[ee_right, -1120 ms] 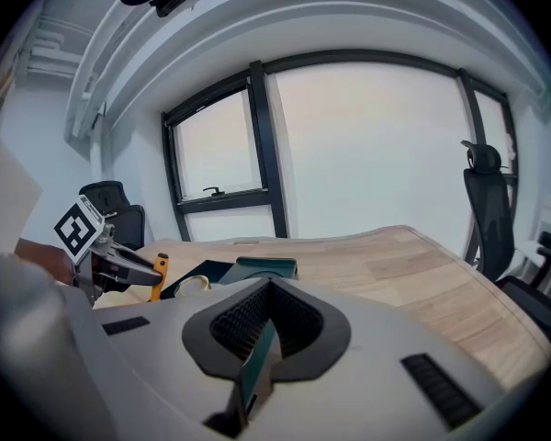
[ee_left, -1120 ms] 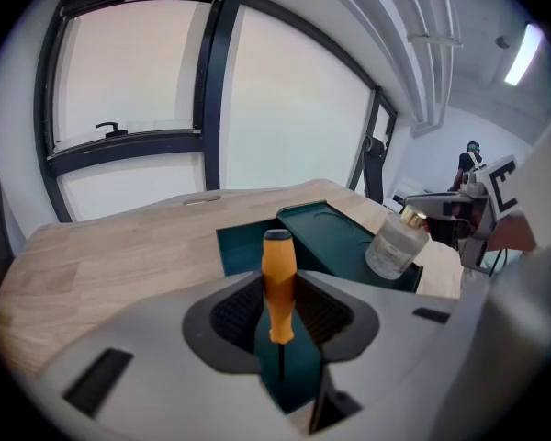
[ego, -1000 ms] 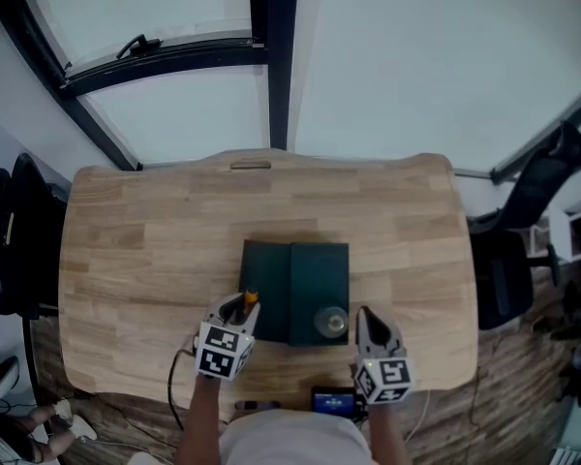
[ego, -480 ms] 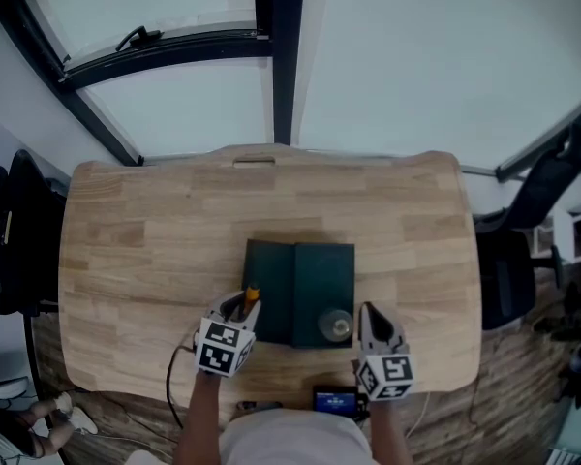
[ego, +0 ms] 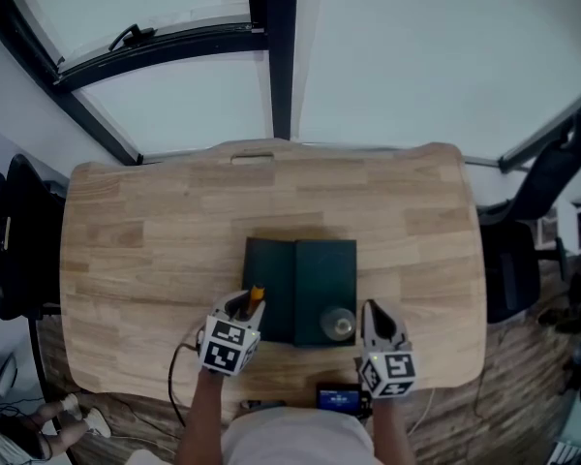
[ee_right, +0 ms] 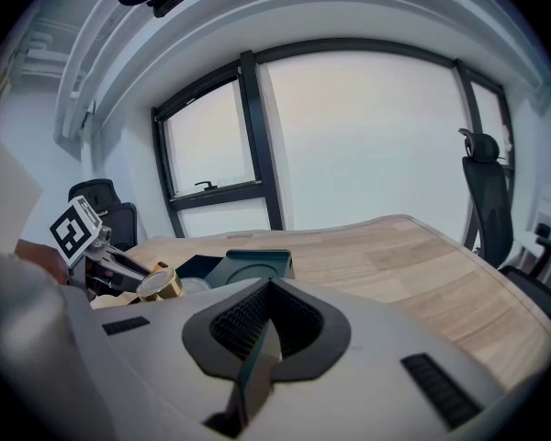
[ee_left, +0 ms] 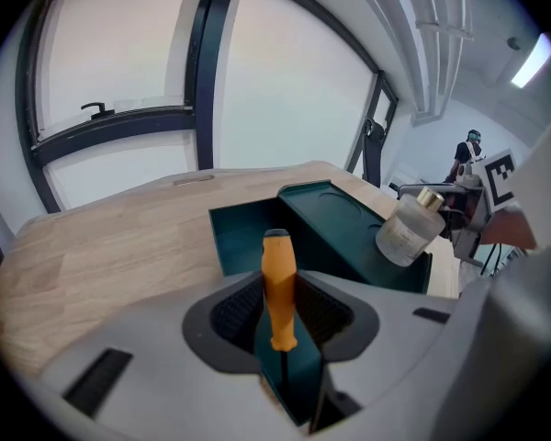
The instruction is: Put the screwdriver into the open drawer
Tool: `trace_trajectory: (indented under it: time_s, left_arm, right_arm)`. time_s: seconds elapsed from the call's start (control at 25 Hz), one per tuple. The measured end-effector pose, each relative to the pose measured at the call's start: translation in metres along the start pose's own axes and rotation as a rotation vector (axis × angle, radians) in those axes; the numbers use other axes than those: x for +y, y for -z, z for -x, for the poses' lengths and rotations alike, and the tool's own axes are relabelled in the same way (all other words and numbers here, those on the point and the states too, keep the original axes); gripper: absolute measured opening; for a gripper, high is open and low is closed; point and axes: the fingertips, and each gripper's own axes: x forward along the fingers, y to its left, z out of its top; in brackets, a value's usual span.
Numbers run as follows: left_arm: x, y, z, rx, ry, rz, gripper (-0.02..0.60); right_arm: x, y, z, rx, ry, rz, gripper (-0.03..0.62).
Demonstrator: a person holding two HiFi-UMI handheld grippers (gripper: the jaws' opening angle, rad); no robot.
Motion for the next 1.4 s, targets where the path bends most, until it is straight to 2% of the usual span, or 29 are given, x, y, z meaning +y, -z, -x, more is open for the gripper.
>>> trace_trajectory:
  time_s: [0.76, 1.16, 1.4]
  left_arm:
    - [0.003, 0.004, -0.016, 0.073, 0.001, 0.030, 0.110]
    - [-0.008, 0.007, -0.027, 0.112, 0.005, -0.012, 0.110]
    - [-0.011, 0.011, -0.033, 0.194, -0.002, -0.038, 0.110]
  right_arm:
    - [-0.009, 0.012, -0.009, 0.033, 0.020, -0.024, -0.003]
    - [-0.009, 0.017, -0.013, 0.047, 0.015, -0.027, -0.003]
    - [-0.010, 0.016, -0.015, 0.046, 0.015, -0.030, -0.003]
